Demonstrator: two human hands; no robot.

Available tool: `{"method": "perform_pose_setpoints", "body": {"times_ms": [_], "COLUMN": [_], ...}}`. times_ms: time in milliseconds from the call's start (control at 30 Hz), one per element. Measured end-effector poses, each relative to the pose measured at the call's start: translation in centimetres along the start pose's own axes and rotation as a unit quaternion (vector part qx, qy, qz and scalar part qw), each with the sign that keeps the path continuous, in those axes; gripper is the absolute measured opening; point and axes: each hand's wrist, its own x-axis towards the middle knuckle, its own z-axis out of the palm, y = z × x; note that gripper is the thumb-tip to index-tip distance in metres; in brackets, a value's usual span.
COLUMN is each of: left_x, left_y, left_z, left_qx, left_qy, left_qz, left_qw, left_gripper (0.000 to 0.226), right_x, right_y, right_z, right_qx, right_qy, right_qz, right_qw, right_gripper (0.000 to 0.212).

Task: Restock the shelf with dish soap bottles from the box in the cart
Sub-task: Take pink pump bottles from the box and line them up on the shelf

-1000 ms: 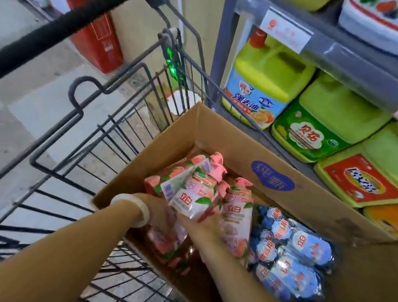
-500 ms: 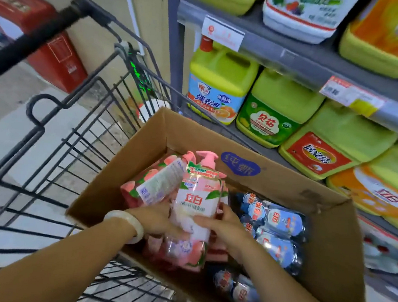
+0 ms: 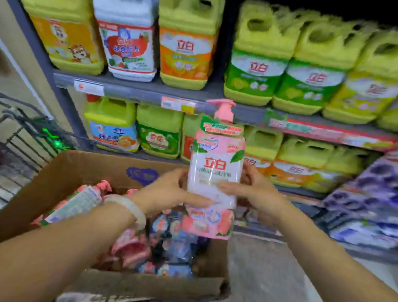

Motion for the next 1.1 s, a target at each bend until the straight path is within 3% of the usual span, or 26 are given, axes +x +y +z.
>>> {"method": "perform_pose_setpoints", "body": {"times_ms": [67,133,267,467,667,800,967,1100], "left_x": [0.3,0.8,1.3,2.1,5.4,9.1,16.0,21.6], "left_y": [3.3,6.3,12.2,19.5,24.4,27.5,33.0,39.4], "left_z": [5.2,10.3,20.6,33.9,43.5,48.9,54.3,58.1], "left_qx": [0.010,0.030,0.078,0.107,0.112,0.107,0.124,0.153], "left_qy": [-0.028,-0.051,-0.068,-0.184,-0.229,-0.260,-0.239,-0.225], "left_qz": [0.032,0.064,0.115,0.171,0.206,0.222,0.258,0.300], "left_qw": [0.999,0.996,0.988,0.962,0.945,0.934,0.928,0.914], "left_gripper": [0.045,0.063,0.086,0.029,0.047,0.045,0.055,0.043], "right_x": [-4.2,-8.5,-16.9,-27.4,-32.9,-33.9,-32.0,-29.5], "right_y": [-1.7,-3.2,-5.7,-8.3,-9.6,-10.7,-13.7,-18.1], "right_z": [-4.8,-9.5,-18.1,-28.5,-36.8,-42.7,-51.5,-59.3], "right_qx": [0.005,-0.008,-0.017,-0.047,-0.051,-0.045,-0.057,-0.051], "right_qy": [0.034,0.066,0.131,0.245,0.316,0.354,0.377,0.382], "right_qz": [-0.029,-0.060,-0.108,-0.138,-0.159,-0.175,-0.194,-0.212], "right_qw": [0.999,0.996,0.985,0.959,0.934,0.917,0.904,0.898], "right_gripper": [0.057,0.074,0.052,0.047,0.040,0.038,0.035,0.038]}}
